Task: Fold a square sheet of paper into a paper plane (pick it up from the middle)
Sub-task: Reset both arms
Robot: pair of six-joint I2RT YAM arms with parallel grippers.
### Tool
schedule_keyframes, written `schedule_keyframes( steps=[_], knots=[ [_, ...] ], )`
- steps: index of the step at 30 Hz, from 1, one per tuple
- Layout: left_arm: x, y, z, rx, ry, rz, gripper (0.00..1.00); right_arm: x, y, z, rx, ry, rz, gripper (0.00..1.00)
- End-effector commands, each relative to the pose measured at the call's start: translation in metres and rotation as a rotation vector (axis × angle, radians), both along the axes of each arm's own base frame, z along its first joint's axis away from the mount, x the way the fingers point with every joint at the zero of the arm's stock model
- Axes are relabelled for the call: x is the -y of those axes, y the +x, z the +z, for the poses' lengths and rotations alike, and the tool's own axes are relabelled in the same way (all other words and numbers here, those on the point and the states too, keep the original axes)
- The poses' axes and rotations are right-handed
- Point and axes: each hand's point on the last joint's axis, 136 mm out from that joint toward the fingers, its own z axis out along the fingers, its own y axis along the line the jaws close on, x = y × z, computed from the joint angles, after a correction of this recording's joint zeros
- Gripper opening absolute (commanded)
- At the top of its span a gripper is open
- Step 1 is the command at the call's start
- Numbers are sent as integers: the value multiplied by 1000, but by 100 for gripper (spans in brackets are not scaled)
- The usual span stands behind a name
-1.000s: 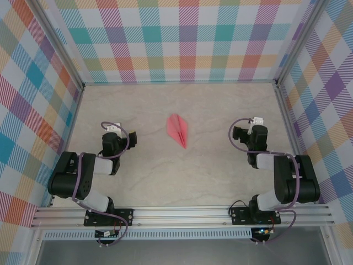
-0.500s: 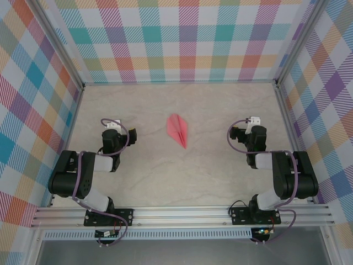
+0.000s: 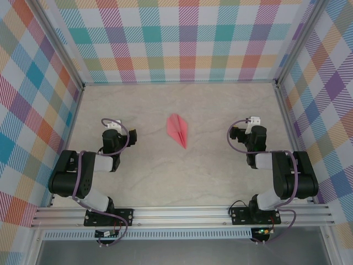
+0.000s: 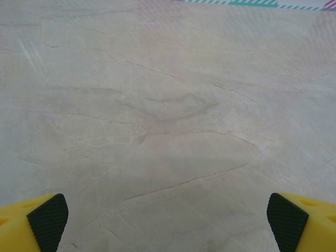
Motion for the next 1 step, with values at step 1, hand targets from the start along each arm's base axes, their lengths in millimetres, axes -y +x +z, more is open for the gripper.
schedule_keyframes(
  steps=[1],
  knots=[
    [-2,7,6,14,2,-6,100,-6,2,7,38,3,45,100]
  ],
)
